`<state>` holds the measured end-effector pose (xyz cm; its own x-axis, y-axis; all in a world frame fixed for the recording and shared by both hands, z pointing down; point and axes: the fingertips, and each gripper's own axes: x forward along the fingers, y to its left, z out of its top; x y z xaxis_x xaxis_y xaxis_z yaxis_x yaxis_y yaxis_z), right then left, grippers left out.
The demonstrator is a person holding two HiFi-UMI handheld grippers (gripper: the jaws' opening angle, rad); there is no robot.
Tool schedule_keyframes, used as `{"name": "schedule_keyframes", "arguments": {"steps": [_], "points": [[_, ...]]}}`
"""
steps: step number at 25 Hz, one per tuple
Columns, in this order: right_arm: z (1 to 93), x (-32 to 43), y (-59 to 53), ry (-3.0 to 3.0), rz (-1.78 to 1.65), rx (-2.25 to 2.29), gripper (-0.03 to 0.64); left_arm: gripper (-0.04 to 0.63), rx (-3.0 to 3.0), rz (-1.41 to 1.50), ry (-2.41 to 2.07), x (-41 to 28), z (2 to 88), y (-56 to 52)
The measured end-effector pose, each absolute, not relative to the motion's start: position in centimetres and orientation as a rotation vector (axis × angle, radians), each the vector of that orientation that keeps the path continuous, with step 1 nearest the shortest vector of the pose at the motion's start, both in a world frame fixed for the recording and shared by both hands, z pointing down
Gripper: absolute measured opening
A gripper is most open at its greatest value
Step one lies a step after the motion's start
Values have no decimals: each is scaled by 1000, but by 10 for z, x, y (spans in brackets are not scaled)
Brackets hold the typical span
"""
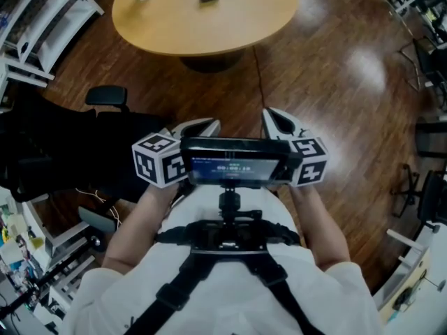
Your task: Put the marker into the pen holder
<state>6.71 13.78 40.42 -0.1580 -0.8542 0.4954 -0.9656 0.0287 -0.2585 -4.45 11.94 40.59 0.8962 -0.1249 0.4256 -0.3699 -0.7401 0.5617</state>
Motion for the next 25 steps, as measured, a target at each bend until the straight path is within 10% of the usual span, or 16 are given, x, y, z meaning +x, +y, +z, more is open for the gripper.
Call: {"name": "schedule_keyframes", "arguments": {"steps": [25], "points": [[407, 66, 124, -2097, 814, 1879, 0, 0, 2390, 484, -347, -45, 408, 105]]}}
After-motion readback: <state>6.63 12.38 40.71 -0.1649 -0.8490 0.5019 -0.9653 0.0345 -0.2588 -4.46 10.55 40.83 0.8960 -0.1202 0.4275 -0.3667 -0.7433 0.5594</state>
